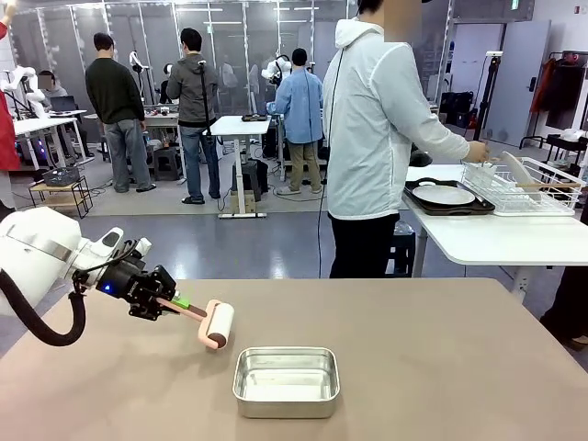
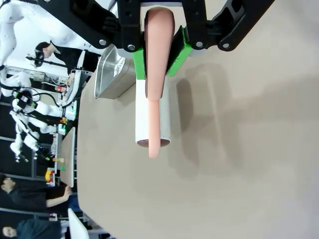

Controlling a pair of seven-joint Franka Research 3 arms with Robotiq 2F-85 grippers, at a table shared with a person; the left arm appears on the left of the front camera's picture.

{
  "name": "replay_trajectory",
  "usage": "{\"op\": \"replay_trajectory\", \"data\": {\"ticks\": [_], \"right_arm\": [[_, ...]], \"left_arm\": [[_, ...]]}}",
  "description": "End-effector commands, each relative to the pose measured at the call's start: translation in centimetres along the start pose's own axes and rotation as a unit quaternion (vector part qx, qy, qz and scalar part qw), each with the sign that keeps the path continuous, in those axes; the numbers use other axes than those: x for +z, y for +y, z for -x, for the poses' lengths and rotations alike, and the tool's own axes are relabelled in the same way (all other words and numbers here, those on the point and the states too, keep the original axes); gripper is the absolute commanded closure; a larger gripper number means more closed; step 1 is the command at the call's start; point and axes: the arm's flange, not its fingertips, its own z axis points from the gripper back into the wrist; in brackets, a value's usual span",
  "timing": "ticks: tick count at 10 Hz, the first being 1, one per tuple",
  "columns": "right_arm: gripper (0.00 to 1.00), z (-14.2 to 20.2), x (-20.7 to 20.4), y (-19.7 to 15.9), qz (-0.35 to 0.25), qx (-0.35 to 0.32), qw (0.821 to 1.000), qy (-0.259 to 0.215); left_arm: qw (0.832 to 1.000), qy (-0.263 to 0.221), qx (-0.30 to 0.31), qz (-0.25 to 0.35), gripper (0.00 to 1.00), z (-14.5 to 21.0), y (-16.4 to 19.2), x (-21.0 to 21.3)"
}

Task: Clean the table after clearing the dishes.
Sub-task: When the right (or left) Handle tray is removed, use the right hand (or left hand) to clean the right (or left) side of the table with the Lint Roller.

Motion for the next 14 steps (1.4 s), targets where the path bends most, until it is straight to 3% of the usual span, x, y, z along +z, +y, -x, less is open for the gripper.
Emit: {"op": "replay_trajectory", "data": {"ticks": [1,9,12,14], "right_arm": [[0.00,0.0,-0.1,0.3,-0.002,0.005,1.000,0.001],[0.00,0.0,-0.1,0.3,-0.002,0.005,1.000,0.001],[0.00,0.0,-0.1,0.3,-0.002,0.005,1.000,0.001],[0.00,0.0,-0.1,0.3,-0.002,0.005,1.000,0.001]], "left_arm": [[1.000,0.012,0.014,-0.002,0.77,-1.0,0.8,0.5],[0.999,-0.001,0.002,-0.046,0.77,0.4,8.1,3.6],[0.995,-0.026,0.024,-0.090,0.77,1.7,10.7,7.3],[0.987,-0.030,0.043,-0.151,0.77,2.3,11.0,9.4]]}}
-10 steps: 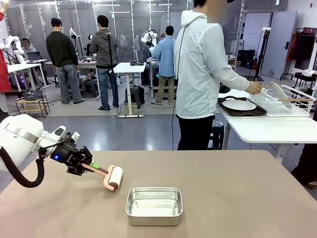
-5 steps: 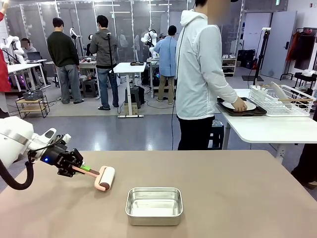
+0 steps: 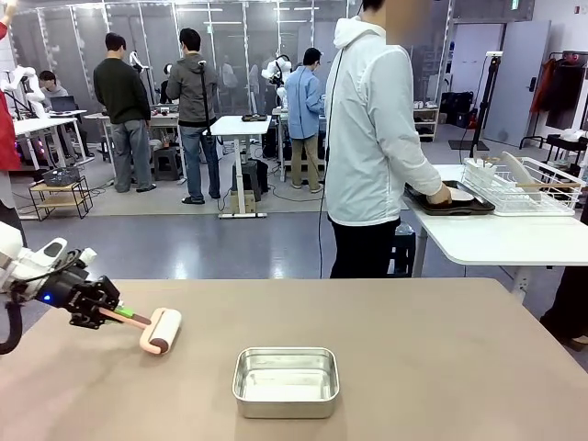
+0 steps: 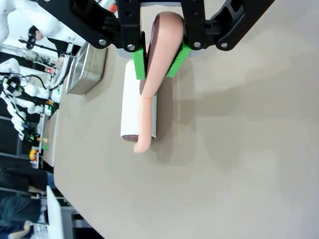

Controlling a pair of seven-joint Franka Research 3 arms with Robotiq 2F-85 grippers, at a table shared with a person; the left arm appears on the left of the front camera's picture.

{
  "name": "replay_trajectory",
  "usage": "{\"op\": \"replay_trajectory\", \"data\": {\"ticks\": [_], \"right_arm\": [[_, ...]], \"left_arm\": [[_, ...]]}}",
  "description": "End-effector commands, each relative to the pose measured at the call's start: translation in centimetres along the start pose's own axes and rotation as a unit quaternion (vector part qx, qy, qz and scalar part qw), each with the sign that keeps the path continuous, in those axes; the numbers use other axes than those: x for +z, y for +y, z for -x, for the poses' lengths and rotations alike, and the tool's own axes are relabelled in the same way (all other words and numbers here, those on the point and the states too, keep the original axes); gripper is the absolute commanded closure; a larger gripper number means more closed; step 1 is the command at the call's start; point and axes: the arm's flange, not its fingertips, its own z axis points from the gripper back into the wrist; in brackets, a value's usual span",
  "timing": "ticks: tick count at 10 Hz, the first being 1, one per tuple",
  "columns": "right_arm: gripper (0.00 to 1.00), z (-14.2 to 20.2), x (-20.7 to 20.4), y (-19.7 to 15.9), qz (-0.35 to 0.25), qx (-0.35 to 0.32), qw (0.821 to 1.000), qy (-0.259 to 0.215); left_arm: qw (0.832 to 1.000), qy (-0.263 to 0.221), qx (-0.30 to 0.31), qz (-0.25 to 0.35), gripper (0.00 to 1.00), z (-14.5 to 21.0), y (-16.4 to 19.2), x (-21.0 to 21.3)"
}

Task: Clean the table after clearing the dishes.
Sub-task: When the right (or left) Handle tray is removed, use the right hand (or left hand) to clean the right (or left) side of the table with the Lint Roller.

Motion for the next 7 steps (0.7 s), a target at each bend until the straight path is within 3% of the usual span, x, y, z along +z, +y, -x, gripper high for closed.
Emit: {"op": "replay_trajectory", "data": {"ticks": [1,7], "right_arm": [[0.00,0.0,-0.1,0.3,-0.002,0.005,1.000,0.001],[0.00,0.0,-0.1,0.3,-0.002,0.005,1.000,0.001]], "left_arm": [[0.991,0.008,0.019,-0.129,0.77,1.7,2.3,0.3],[0.966,0.004,0.057,-0.250,0.77,3.2,-0.2,4.7]]}}
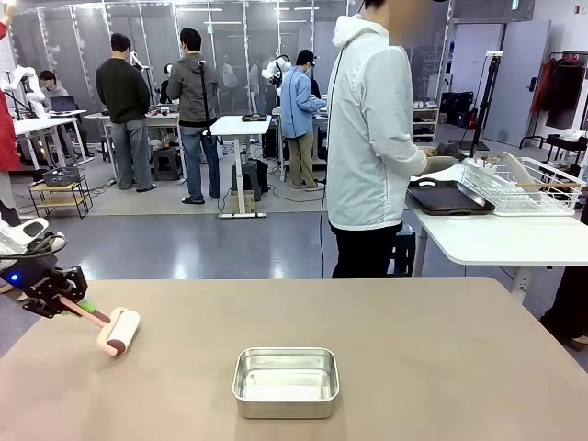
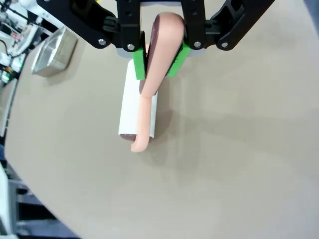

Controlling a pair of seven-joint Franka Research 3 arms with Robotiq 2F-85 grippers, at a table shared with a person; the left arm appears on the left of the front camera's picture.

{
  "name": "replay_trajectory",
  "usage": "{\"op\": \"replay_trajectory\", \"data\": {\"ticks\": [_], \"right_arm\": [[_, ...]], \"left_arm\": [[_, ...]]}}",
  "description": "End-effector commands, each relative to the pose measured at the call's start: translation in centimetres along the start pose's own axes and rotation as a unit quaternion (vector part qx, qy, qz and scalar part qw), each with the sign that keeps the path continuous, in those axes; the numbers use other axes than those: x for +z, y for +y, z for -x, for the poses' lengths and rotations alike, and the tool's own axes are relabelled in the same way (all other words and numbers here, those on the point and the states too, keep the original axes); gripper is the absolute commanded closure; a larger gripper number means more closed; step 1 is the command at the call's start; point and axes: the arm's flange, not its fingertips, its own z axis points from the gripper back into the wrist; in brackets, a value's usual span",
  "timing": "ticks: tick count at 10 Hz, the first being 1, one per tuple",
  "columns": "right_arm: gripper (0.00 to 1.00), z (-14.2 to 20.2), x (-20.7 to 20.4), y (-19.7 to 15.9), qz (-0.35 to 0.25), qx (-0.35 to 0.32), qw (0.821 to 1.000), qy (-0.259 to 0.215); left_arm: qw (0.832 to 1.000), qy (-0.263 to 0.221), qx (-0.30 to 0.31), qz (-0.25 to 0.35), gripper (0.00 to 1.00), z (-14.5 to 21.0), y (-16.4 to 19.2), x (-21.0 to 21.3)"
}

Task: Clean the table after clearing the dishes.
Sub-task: When the right (or left) Handle tray is removed, use the right hand (or left hand) to clean the right (or left) side of the table with the Lint Roller.

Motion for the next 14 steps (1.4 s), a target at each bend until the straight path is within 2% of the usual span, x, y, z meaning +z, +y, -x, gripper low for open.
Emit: {"op": "replay_trajectory", "data": {"ticks": [1,5,8,11,14], "right_arm": [[0.00,0.0,-0.1,0.3,-0.002,0.005,1.000,0.001],[0.00,0.0,-0.1,0.3,-0.002,0.005,1.000,0.001],[0.00,0.0,-0.1,0.3,-0.002,0.005,1.000,0.001],[0.00,0.0,-0.1,0.3,-0.002,0.005,1.000,0.001],[0.00,0.0,-0.1,0.3,-0.002,0.005,1.000,0.001]], "left_arm": [[0.992,0.032,0.022,-0.121,0.77,2.7,1.8,-1.4],[0.980,0.036,0.034,-0.191,0.77,2.5,1.0,0.0],[0.973,0.018,0.030,-0.228,0.77,2.3,-0.4,2.1],[0.971,-0.021,-0.004,-0.236,0.77,2.5,-3.6,5.5],[0.972,-0.060,-0.071,-0.218,0.77,3.3,-7.7,8.4]]}}
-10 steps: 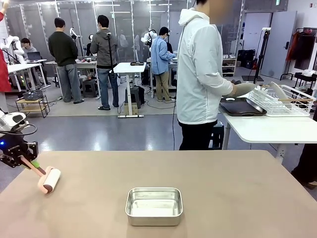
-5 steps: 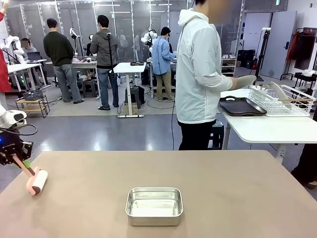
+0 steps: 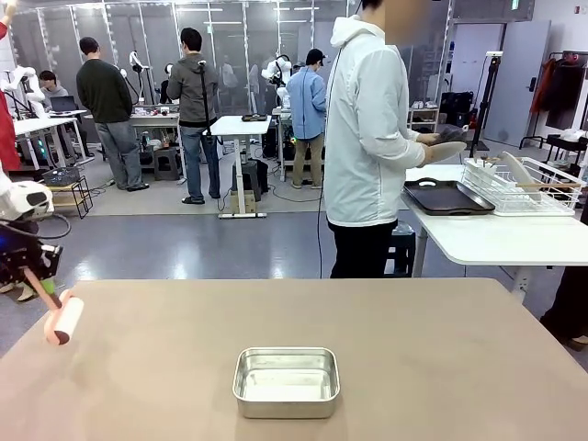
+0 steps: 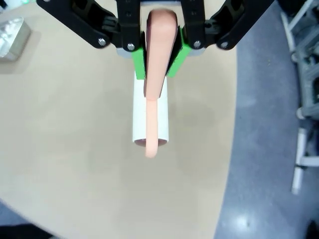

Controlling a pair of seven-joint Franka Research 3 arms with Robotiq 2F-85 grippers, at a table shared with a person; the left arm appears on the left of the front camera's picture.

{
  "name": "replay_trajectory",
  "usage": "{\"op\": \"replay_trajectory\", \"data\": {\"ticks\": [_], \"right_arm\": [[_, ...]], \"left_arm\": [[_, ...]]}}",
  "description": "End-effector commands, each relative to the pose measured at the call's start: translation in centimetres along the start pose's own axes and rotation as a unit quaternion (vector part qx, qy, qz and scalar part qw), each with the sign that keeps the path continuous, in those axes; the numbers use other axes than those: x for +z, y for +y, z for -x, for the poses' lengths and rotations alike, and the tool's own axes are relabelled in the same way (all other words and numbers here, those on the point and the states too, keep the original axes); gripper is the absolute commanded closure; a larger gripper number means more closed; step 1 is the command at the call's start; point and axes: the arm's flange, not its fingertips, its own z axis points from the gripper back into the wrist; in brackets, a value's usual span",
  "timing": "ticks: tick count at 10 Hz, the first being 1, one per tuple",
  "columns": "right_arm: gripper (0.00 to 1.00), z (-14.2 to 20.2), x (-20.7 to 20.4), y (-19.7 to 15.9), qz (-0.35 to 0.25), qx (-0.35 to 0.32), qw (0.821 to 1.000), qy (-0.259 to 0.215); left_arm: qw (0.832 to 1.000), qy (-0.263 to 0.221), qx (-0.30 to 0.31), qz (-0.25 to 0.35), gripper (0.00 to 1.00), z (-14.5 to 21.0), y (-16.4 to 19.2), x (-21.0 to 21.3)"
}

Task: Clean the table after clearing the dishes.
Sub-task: When the right (or left) Handle tray is removed, use the right hand (or left hand) to clean the right (or left) side of the table with the Lint Roller.

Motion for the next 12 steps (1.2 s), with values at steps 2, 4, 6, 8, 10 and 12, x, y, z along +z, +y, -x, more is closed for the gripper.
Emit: {"op": "replay_trajectory", "data": {"ticks": [2,4,6,8,10,12], "right_arm": [[0.00,0.0,-0.1,0.3,-0.002,0.005,1.000,0.001],[0.00,0.0,-0.1,0.3,-0.002,0.005,1.000,0.001],[0.00,0.0,-0.1,0.3,-0.002,0.005,1.000,0.001],[0.00,0.0,-0.1,0.3,-0.002,0.005,1.000,0.001],[0.00,0.0,-0.1,0.3,-0.002,0.005,1.000,0.001],[0.00,0.0,-0.1,0.3,-0.002,0.005,1.000,0.001]], "left_arm": [[0.999,-0.029,-0.033,-0.013,0.77,1.4,-1.1,2.7],[0.998,-0.044,-0.050,0.005,0.77,1.3,-1.8,3.0],[0.999,-0.032,-0.027,-0.003,0.77,0.5,-1.8,3.4],[0.999,-0.032,-0.027,-0.003,0.77,0.5,-1.8,3.4],[0.999,-0.032,-0.027,-0.003,0.77,0.5,-1.8,3.4],[0.999,-0.032,-0.027,-0.003,0.77,0.5,-1.8,3.4]]}}
